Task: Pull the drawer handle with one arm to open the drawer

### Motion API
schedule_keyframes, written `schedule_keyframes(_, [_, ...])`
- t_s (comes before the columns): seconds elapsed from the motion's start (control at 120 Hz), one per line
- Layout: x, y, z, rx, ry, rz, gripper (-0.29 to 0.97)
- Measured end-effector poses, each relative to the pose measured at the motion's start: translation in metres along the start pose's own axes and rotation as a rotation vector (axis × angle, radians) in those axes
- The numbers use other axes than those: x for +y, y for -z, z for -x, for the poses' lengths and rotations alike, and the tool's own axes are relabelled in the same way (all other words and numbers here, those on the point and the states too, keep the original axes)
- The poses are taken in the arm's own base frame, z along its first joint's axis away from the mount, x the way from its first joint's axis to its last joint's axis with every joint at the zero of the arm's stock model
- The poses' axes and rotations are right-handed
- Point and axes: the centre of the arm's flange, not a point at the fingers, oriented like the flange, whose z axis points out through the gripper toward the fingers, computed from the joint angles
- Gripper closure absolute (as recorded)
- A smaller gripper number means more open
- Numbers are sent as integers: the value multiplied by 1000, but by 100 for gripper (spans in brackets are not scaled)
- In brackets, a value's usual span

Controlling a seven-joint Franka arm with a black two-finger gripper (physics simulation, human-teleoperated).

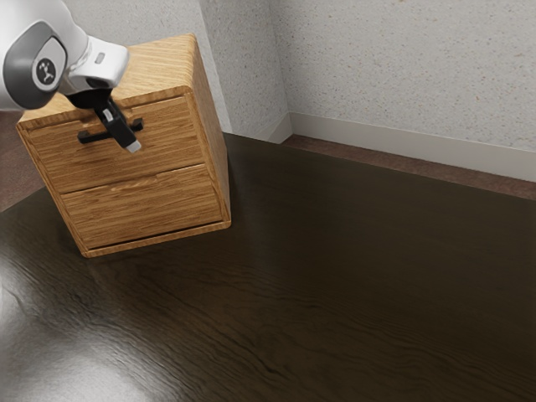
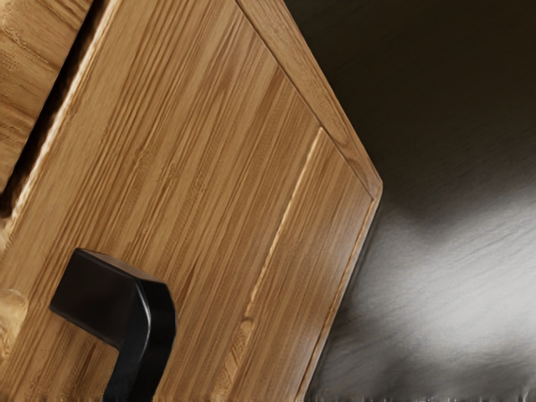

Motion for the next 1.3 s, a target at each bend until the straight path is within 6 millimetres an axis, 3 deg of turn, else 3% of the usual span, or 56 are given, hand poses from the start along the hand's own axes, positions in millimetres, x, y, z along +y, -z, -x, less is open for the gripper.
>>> schedule_keyframes(0.267, [-14, -6, 12, -13, 10, -15, 0])
schedule_keyframes(0.583, [-5, -24, 14, -23, 1, 27, 0])
schedule_keyframes(0.958, [-9, 10, 56, 20, 38, 44, 0])
schedule_keyframes(1.2, [14, 15, 38, 36, -18, 66, 0])
schedule_keyframes(1.3, [9, 29, 44, 52, -10, 47, 0])
